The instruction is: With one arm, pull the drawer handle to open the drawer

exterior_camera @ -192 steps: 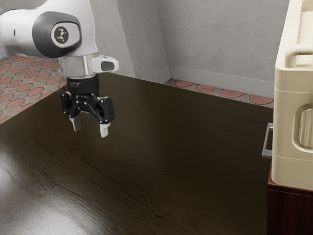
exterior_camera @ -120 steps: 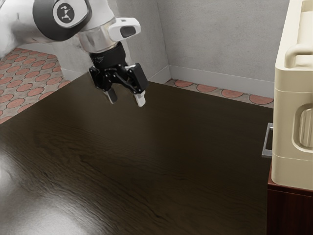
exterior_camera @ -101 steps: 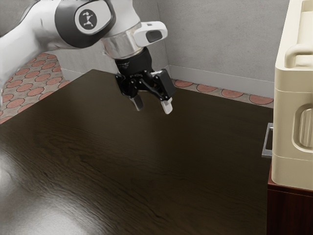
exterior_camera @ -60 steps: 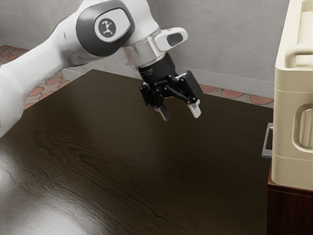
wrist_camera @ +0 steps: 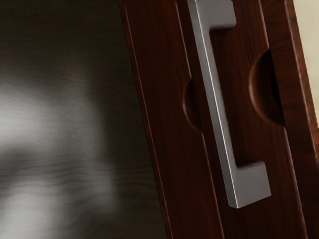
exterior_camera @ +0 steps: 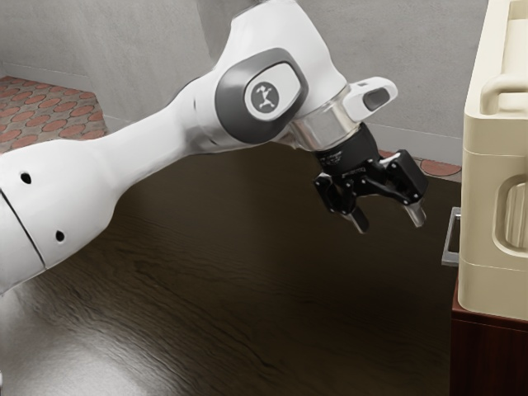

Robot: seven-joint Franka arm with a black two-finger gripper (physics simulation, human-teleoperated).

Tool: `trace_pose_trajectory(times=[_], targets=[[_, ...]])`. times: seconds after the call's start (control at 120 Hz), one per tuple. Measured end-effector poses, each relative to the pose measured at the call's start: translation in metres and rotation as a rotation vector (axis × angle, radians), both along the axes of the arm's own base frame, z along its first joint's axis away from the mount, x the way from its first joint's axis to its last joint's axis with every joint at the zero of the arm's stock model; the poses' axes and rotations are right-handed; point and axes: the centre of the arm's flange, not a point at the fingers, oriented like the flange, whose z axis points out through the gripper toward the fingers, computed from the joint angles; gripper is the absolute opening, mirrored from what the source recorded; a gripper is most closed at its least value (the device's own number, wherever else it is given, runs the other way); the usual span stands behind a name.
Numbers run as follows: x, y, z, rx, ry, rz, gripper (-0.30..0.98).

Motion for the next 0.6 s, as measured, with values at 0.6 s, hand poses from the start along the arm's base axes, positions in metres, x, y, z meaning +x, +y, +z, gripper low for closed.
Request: trace_pose_trajectory(times=[0.6], targets=[[0.031,-0.009,-0.027,-0.092,-0.065,0.043,0.62]])
